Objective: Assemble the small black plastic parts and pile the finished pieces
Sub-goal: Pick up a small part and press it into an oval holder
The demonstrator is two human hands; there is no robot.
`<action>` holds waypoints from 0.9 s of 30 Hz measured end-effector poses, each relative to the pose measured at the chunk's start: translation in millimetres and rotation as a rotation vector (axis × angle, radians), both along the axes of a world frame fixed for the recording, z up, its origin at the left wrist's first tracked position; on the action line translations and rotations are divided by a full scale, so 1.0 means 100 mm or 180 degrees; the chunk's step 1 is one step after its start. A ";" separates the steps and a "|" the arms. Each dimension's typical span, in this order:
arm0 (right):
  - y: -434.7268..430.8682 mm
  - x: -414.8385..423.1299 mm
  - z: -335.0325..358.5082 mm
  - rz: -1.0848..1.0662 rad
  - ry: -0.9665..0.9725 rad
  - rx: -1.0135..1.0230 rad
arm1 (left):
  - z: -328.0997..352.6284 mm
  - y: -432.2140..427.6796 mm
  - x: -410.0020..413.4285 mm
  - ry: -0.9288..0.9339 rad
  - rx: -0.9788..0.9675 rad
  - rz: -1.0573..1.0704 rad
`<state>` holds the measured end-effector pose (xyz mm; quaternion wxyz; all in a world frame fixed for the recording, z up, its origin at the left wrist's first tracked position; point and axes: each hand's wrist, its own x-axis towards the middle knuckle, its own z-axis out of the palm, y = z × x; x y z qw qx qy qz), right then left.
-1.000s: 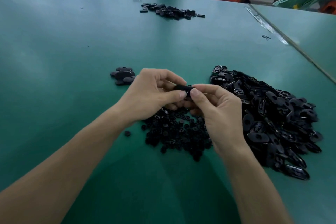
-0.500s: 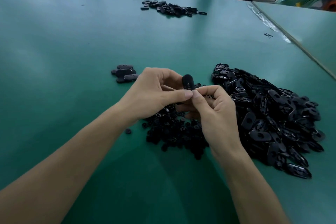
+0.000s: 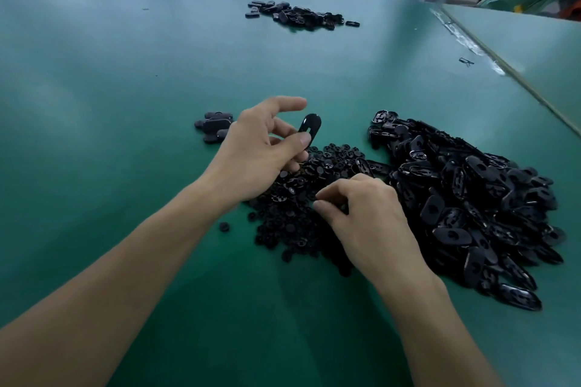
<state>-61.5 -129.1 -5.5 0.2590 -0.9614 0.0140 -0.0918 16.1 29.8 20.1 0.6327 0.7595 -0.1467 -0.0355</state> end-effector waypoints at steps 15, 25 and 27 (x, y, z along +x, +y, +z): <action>0.09 0.04 -0.01 0.0018 0.0119 0.0124 | -0.05 0.01 0.03 -0.0077 0.0108 0.0003; 0.07 0.03 0.01 -0.0179 0.0199 0.0143 | -0.06 0.03 0.03 0.0041 0.0039 0.0141; 0.07 0.02 0.01 -0.0282 0.0185 0.0147 | -0.06 0.05 0.04 -0.0009 0.0085 0.0182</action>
